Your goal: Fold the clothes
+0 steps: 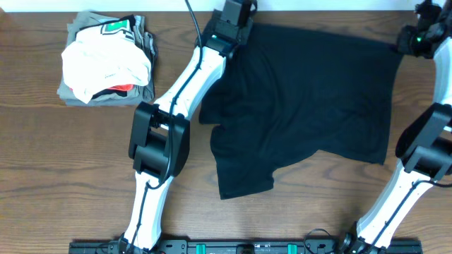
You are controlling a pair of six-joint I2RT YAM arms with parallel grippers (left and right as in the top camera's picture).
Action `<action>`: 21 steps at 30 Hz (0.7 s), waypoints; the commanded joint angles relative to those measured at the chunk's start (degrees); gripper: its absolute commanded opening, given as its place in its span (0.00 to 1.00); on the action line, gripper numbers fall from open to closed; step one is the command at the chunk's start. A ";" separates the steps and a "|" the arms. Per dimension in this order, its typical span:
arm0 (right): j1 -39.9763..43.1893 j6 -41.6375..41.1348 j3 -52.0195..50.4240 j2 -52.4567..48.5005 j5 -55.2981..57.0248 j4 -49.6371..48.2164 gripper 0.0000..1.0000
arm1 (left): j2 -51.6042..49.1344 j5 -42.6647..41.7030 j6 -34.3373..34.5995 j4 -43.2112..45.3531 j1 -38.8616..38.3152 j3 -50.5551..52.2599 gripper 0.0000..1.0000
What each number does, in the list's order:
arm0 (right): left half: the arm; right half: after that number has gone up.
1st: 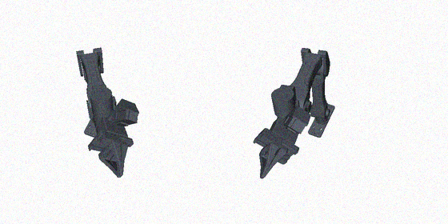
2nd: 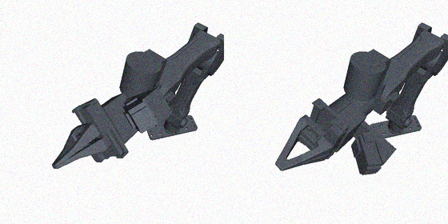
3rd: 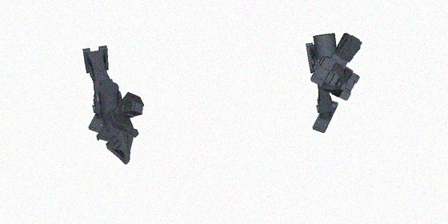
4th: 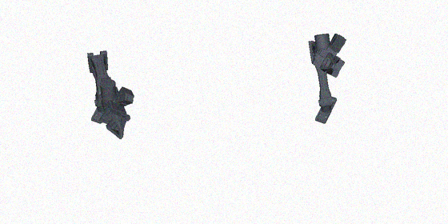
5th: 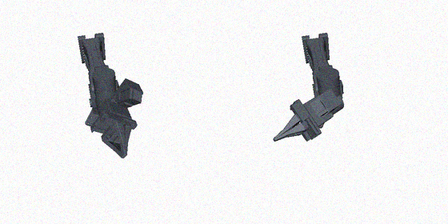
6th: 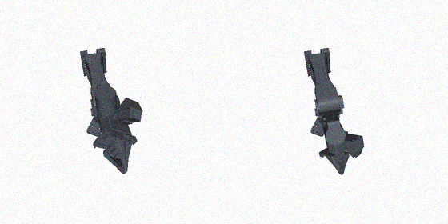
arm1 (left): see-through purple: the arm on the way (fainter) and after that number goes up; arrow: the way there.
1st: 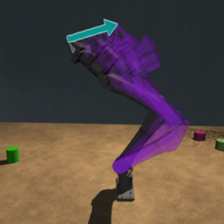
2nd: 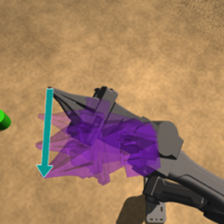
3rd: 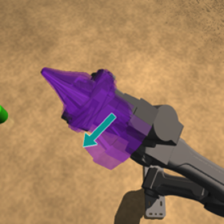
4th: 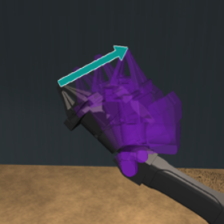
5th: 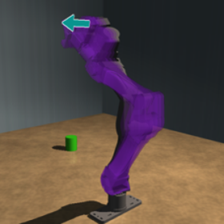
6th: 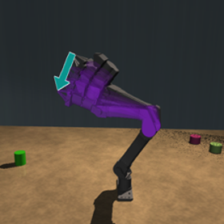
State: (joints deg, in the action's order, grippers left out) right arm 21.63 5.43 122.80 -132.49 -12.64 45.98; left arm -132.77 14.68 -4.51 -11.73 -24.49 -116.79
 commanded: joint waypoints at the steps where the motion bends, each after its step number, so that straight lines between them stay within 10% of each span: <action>1: 0.63 -2.47 0.13 -0.52 2.56 -3.32 0.01 | -0.72 2.32 0.07 5.55 2.73 -0.59 0.06; 21: 0.52 0.07 0.13 -0.96 4.28 -8.50 0.01 | -4.37 -3.54 -1.46 16.76 5.66 -0.59 0.06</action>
State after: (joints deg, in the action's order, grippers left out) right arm 21.30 3.95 122.72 -132.97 -12.84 37.98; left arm -135.76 8.34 -4.95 4.58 -21.91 -116.79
